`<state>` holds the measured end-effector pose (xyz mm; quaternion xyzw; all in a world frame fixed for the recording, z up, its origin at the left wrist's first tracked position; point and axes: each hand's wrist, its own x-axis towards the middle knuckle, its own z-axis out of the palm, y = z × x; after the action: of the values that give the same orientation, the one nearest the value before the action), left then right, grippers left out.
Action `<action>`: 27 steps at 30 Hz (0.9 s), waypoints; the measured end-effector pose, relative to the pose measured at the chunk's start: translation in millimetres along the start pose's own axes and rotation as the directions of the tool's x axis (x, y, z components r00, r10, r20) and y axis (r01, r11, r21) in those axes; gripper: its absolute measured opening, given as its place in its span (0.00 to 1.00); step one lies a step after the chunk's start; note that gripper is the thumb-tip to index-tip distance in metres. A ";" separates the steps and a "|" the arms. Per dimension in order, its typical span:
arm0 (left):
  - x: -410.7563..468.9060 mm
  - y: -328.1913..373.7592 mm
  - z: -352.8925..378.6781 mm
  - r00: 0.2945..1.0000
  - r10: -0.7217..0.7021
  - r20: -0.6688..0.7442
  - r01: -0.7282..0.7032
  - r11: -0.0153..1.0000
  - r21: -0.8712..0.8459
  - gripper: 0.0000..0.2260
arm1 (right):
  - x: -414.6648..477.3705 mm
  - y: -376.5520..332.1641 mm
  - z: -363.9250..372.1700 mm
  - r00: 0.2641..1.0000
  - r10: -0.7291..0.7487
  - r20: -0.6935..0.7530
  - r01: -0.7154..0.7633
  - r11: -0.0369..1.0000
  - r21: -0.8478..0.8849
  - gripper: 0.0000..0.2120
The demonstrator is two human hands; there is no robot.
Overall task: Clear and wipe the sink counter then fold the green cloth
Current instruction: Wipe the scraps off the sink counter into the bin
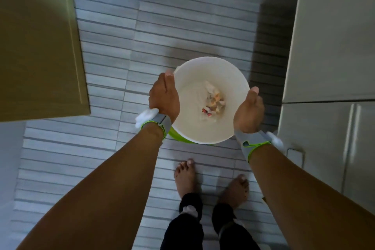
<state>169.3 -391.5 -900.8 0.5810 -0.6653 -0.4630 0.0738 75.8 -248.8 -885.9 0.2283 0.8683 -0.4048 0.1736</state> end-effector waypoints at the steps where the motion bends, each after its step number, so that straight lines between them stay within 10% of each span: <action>1: 1.7 -0.5 0.6 1.000 -0.002 -0.003 0.002 1.000 0.007 0.19 | 0.6 2.0 2.7 1.000 0.002 0.001 -0.002 1.000 -0.001 0.26; 27: 10.6 -16.4 -20.0 0.999 -0.040 0.019 0.036 0.979 0.203 0.21 | -11.4 5.6 19.9 0.997 -0.070 -0.042 0.070 0.997 -0.016 0.24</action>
<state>190.3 -409.3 -905.7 0.5928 -0.6985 -0.4008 -0.0020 90.7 -264.1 -896.0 0.2051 0.8820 -0.3996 0.1424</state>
